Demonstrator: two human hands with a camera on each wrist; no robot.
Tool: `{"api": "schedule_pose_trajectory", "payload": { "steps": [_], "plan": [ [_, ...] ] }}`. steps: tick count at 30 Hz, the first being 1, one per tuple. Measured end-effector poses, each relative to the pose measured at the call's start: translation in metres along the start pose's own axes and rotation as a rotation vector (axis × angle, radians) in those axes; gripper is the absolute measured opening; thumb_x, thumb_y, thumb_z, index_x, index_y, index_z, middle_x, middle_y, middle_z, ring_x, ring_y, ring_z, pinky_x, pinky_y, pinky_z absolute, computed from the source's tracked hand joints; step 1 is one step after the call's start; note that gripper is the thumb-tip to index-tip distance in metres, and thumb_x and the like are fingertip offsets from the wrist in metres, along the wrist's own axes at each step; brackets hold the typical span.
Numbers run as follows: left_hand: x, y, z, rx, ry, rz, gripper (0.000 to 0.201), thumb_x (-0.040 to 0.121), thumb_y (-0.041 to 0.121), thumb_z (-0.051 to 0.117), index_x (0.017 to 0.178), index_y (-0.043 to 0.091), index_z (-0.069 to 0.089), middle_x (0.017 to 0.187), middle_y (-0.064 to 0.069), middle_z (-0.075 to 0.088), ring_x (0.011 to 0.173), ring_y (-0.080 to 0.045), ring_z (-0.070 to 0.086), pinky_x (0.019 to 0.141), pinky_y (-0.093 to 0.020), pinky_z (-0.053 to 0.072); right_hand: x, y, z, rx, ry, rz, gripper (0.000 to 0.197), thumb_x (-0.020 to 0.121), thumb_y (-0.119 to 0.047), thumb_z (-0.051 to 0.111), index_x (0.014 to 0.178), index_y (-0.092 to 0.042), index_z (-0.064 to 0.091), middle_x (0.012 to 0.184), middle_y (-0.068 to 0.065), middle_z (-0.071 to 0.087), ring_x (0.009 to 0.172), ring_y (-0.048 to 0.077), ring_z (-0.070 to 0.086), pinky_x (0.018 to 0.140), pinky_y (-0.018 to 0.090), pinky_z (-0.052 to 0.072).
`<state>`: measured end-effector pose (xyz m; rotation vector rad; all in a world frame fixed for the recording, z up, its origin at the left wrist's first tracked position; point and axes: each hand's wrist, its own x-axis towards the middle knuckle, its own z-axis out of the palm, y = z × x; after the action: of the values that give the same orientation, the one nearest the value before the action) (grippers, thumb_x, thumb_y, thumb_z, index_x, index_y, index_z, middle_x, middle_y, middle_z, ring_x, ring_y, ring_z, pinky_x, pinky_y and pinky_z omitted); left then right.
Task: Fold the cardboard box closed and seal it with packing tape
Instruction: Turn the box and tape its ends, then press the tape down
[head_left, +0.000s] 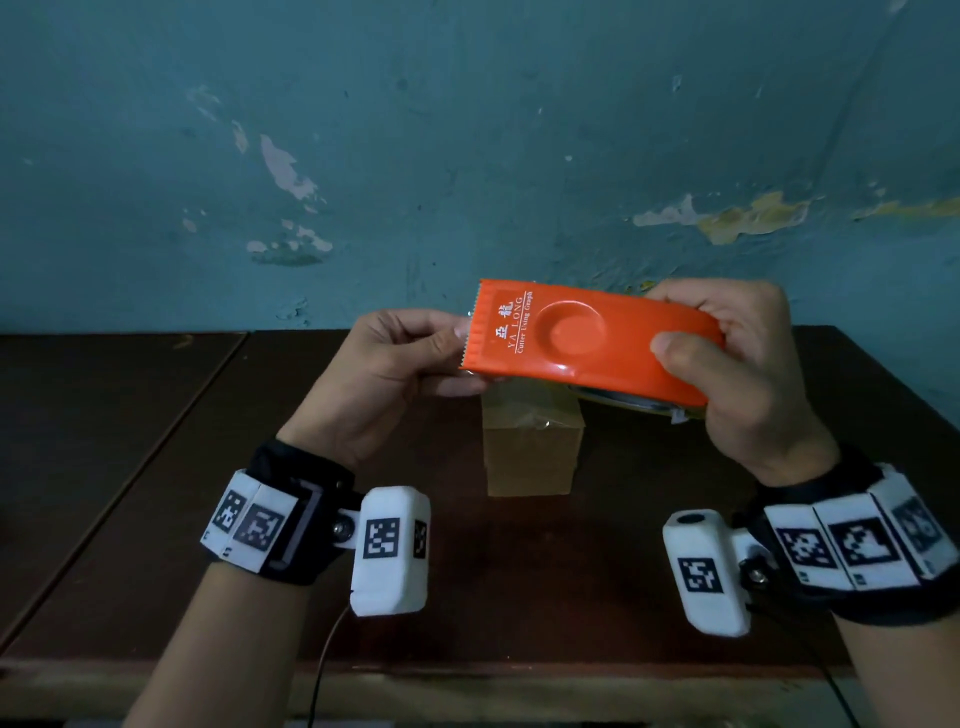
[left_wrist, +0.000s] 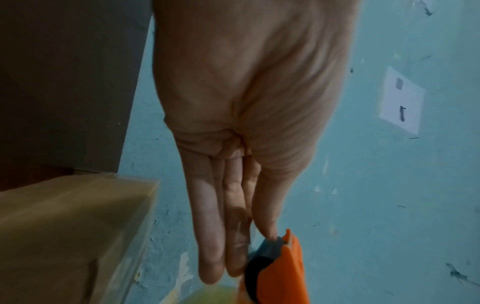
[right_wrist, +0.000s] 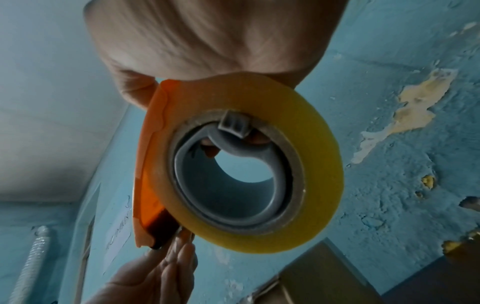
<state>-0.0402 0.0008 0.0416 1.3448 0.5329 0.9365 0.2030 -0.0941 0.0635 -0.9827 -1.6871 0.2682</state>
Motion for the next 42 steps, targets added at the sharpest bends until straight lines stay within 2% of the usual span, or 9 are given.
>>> {"api": "schedule_pose_trajectory", "payload": {
  "steps": [5,10,14,17,21,23,26,31,42],
  "plan": [
    [0.001,-0.002,-0.003,0.034,0.016,-0.028,0.018,0.084,0.019,0.064,0.088,0.003,0.071,0.073,-0.012,0.075,0.066,-0.017,0.074,0.058,-0.020,0.059,-0.001,0.002,-0.001,0.023,-0.020,0.009,0.043,0.080,-0.035,0.051,0.069,0.005,0.061,0.051,0.012,0.047,0.046,0.019,0.046,0.049,0.026,0.032],
    [0.004,-0.008,-0.003,0.026,0.071,-0.030,0.007,0.079,0.013,0.068,0.075,0.010,0.074,0.067,-0.005,0.073,0.058,-0.010,0.070,0.052,-0.017,0.055,-0.001,0.004,-0.002,0.015,-0.032,0.015,0.038,0.084,-0.035,0.053,0.068,-0.002,0.062,0.052,-0.008,0.046,0.047,0.007,0.044,0.052,0.020,0.031],
    [0.004,-0.011,-0.002,-0.001,0.065,-0.048,0.015,0.079,0.017,0.067,0.083,0.003,0.069,0.069,-0.003,0.073,0.058,-0.009,0.068,0.052,-0.016,0.055,-0.002,0.003,-0.002,0.015,-0.041,0.019,0.035,0.087,-0.035,0.054,0.068,-0.007,0.062,0.053,-0.011,0.047,0.046,0.004,0.046,0.050,0.016,0.032],
    [0.006,-0.015,-0.001,-0.043,0.064,-0.083,0.024,0.079,0.019,0.065,0.091,-0.002,0.065,0.069,0.000,0.072,0.058,-0.006,0.067,0.052,-0.015,0.054,-0.001,0.002,-0.002,0.029,-0.048,0.011,0.037,0.087,-0.034,0.054,0.069,-0.003,0.062,0.053,-0.011,0.048,0.046,0.004,0.048,0.050,0.014,0.033],
    [0.008,-0.016,-0.001,-0.056,0.057,-0.103,0.034,0.079,0.010,0.066,0.106,-0.010,0.063,0.069,-0.001,0.072,0.056,-0.004,0.065,0.052,-0.015,0.054,0.000,0.001,-0.003,0.027,-0.059,-0.007,0.042,0.087,-0.035,0.054,0.070,0.002,0.064,0.052,0.002,0.050,0.047,0.011,0.049,0.051,0.021,0.033],
    [0.008,-0.017,-0.002,-0.037,0.061,-0.094,0.025,0.079,0.007,0.066,0.099,-0.007,0.069,0.069,-0.002,0.073,0.056,-0.006,0.066,0.052,-0.016,0.054,0.000,0.001,-0.003,0.021,-0.066,-0.009,0.043,0.087,-0.035,0.054,0.069,0.002,0.064,0.053,0.003,0.051,0.047,0.011,0.048,0.052,0.022,0.033],
    [0.006,-0.016,-0.003,-0.020,0.083,-0.049,0.009,0.078,0.007,0.069,0.080,0.002,0.076,0.070,-0.005,0.073,0.058,-0.010,0.066,0.054,-0.019,0.053,-0.001,0.000,-0.002,0.016,-0.072,-0.003,0.037,0.087,-0.036,0.055,0.069,-0.005,0.064,0.052,-0.007,0.050,0.045,0.009,0.049,0.048,0.020,0.034],
    [0.003,-0.011,-0.001,0.042,0.096,0.024,0.014,0.079,0.009,0.071,0.066,0.012,0.077,0.067,-0.004,0.072,0.060,-0.012,0.065,0.058,-0.021,0.052,0.001,-0.001,0.000,-0.007,-0.068,0.002,0.033,0.087,-0.038,0.055,0.070,-0.011,0.064,0.054,-0.010,0.052,0.047,0.008,0.052,0.050,0.017,0.034],
    [0.000,-0.007,0.000,0.084,0.142,0.078,0.006,0.078,0.009,0.071,0.074,0.004,0.072,0.062,-0.009,0.069,0.049,-0.012,0.060,0.049,-0.020,0.049,0.002,0.000,-0.002,-0.035,-0.095,0.013,0.033,0.087,-0.040,0.058,0.071,-0.012,0.065,0.056,-0.011,0.057,0.051,0.010,0.056,0.052,0.019,0.038]
  ]
}}
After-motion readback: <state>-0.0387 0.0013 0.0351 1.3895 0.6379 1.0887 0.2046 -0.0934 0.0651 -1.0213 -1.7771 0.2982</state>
